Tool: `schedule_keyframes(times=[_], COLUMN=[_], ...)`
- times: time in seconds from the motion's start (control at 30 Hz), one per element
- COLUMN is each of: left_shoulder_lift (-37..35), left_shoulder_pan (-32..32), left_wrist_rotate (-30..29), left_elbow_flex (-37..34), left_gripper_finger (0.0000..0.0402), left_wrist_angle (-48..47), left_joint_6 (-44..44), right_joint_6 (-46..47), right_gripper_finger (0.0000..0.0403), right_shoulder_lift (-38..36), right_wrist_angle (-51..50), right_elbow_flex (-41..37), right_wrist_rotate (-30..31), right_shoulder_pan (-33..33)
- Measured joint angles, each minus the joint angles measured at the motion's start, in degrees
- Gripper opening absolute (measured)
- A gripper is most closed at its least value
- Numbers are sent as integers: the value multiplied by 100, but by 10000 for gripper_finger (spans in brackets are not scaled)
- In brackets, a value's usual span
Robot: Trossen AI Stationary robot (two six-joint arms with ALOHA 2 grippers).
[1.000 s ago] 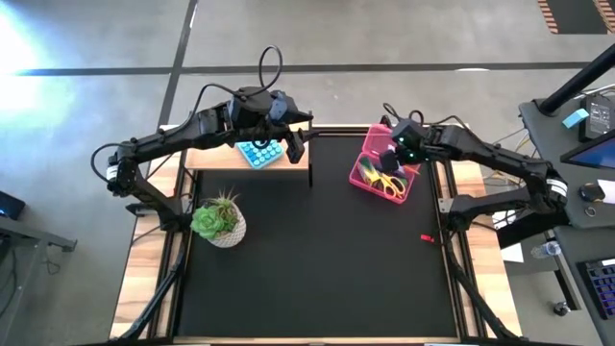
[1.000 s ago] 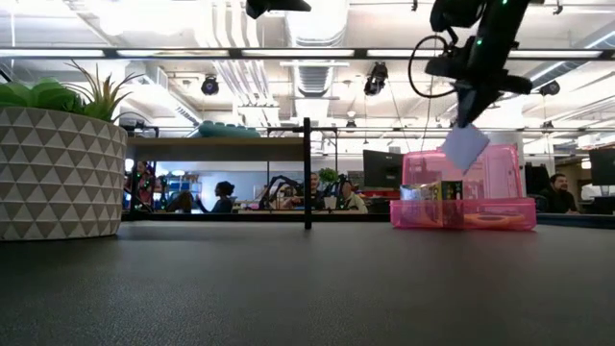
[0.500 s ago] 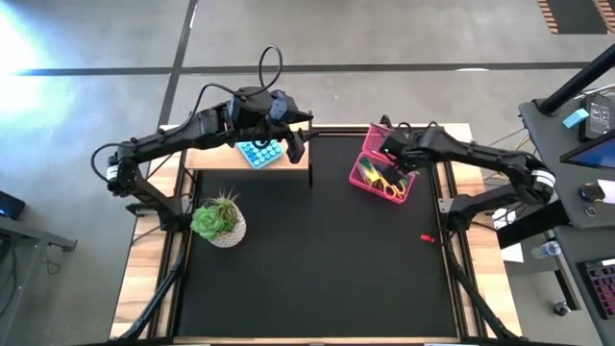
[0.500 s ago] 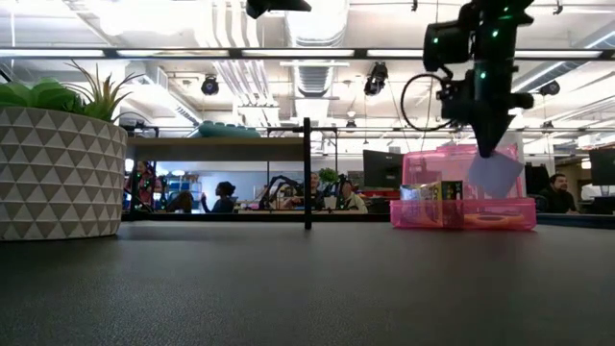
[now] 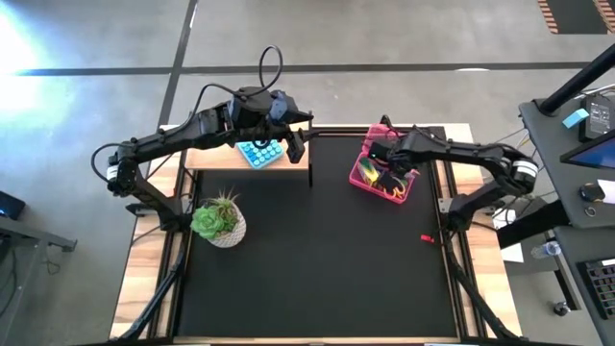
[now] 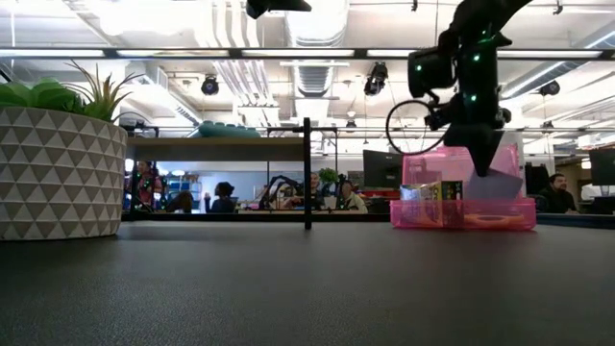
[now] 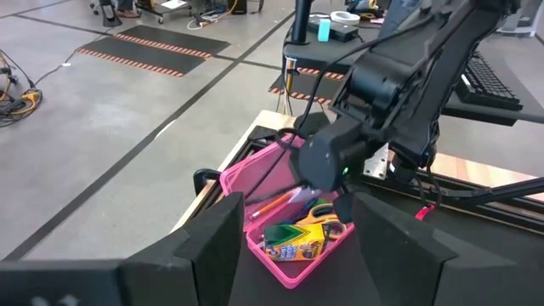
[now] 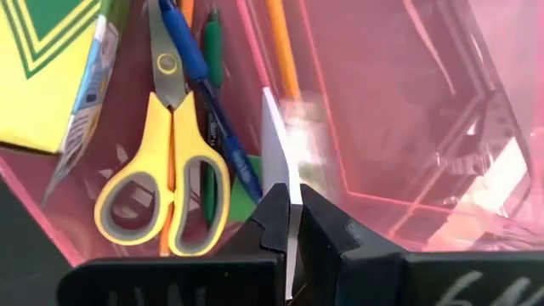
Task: Pack school essentials
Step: Put the purple sticky notes into the pink supply box
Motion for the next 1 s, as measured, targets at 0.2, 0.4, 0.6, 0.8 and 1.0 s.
schedule_keyframes(times=[0.2,0.4,0.6,0.8,1.0], left_shoulder_lift=[0,2,2,2,2], left_shoulder_pan=[0,0,0,0,0], left_wrist_rotate=[0,-1,-2,-2,-2], left_elbow_flex=[0,0,0,0,0], left_gripper_finger=[205,205,205,205,205], left_wrist_angle=[0,0,-2,-4,-7], left_joint_6=[0,0,0,0,0], right_joint_6=[-142,-162,-145,-144,-145], right_gripper_finger=[11,12,13,13,13], right_shoulder_lift=[277,300,284,285,290], right_wrist_angle=[95,259,426,489,541], right_elbow_flex=[2,2,2,2,2], right_wrist_rotate=[-101,-597,-864,-1263,-1520], right_shoulder_pan=[37,139,162,164,162])
